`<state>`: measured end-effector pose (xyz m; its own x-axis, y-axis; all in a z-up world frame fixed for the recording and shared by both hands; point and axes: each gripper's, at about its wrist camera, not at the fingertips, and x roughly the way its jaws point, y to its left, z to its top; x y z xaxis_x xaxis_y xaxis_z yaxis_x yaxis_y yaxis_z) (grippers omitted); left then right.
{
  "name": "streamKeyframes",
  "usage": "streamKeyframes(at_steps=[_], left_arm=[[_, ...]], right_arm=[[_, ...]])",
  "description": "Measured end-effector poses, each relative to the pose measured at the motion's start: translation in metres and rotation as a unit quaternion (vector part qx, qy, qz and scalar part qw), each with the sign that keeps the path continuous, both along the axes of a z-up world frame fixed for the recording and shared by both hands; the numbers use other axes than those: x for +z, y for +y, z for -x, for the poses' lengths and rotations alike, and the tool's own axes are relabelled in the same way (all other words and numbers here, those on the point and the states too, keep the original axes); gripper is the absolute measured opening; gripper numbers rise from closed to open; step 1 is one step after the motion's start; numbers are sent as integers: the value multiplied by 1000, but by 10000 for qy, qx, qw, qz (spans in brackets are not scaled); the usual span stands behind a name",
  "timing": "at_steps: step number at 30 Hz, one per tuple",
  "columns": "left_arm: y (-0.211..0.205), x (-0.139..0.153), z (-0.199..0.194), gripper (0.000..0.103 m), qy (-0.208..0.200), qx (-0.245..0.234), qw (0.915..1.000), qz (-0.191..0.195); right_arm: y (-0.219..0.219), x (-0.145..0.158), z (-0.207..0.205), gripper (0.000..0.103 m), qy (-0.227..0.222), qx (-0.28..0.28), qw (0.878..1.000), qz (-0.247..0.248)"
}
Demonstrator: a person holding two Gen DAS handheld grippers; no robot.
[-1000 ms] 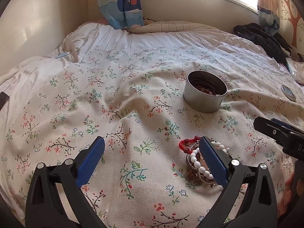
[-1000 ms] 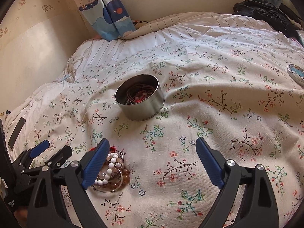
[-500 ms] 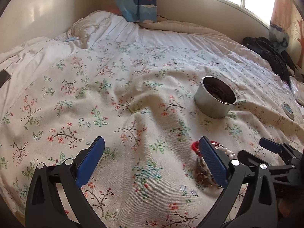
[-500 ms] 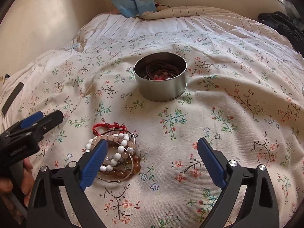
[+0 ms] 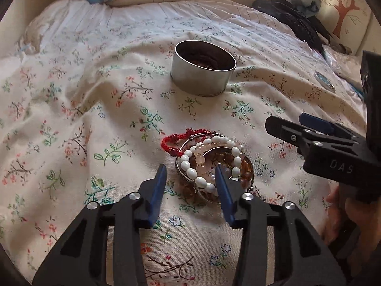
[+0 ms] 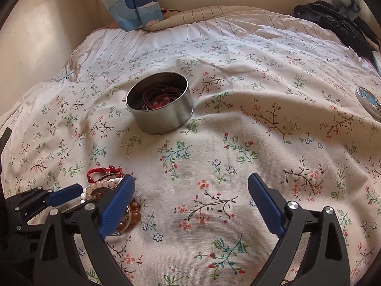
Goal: Organize jewelry
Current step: 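Close the left gripper on the brown bead bracelet and lift it, then grasp the white bead bracelet with the right gripper while the left holds the brown beads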
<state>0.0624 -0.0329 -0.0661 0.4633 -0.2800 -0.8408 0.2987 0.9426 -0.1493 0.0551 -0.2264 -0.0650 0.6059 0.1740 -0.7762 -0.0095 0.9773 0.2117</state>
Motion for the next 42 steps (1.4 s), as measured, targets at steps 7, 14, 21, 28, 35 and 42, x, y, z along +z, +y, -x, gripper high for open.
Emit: streamKeyframes(at_steps=[7, 14, 21, 28, 35, 42], left_arm=[[-1, 15, 9, 33, -620, 106, 9980, -75], [-31, 2, 2, 16, -584, -371, 9958, -600], [-10, 21, 4, 7, -721, -235, 9968, 262], [51, 41, 1, 7, -842, 616, 9785, 1778], [74, 32, -10, 7, -706, 1258, 9759, 1638], [68, 30, -11, 7, -696, 1169, 9799, 1461]], right_arm=[[-4, 1, 1, 93, -21, -38, 9998, -187], [-5, 0, -1, 93, -7, -35, 9996, -280], [-11, -2, -1, 93, 33, -133, 9991, -390], [3, -5, -2, 93, 124, 273, 9985, -452], [50, -2, 2, 93, 24, 1340, 9903, -357], [41, -22, -16, 65, 542, 1259, 9817, -1323]])
